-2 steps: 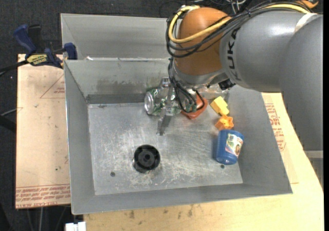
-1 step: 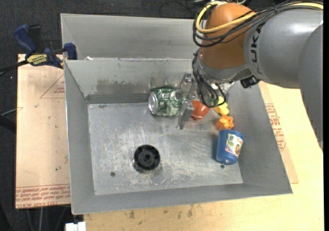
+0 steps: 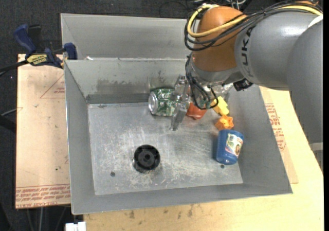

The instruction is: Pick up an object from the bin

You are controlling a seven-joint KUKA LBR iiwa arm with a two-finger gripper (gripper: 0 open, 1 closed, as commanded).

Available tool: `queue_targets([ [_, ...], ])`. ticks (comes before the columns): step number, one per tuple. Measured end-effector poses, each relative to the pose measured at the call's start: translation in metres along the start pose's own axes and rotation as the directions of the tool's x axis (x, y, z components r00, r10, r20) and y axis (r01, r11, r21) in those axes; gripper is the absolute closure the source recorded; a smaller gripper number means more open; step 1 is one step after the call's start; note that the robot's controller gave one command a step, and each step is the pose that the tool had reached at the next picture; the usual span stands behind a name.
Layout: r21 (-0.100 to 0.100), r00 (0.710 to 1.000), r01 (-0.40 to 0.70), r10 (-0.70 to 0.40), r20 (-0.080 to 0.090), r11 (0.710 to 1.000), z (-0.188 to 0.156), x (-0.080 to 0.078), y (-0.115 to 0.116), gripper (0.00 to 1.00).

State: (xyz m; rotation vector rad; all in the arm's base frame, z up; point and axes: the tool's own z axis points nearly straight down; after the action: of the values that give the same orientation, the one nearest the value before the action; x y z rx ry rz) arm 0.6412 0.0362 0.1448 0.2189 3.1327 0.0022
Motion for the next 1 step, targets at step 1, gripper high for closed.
queue_targets([
  [1,-0.011,0.98,-0.195,0.195,0.027,0.981,0.0508,-0.0059,0.0159,0.0],
])
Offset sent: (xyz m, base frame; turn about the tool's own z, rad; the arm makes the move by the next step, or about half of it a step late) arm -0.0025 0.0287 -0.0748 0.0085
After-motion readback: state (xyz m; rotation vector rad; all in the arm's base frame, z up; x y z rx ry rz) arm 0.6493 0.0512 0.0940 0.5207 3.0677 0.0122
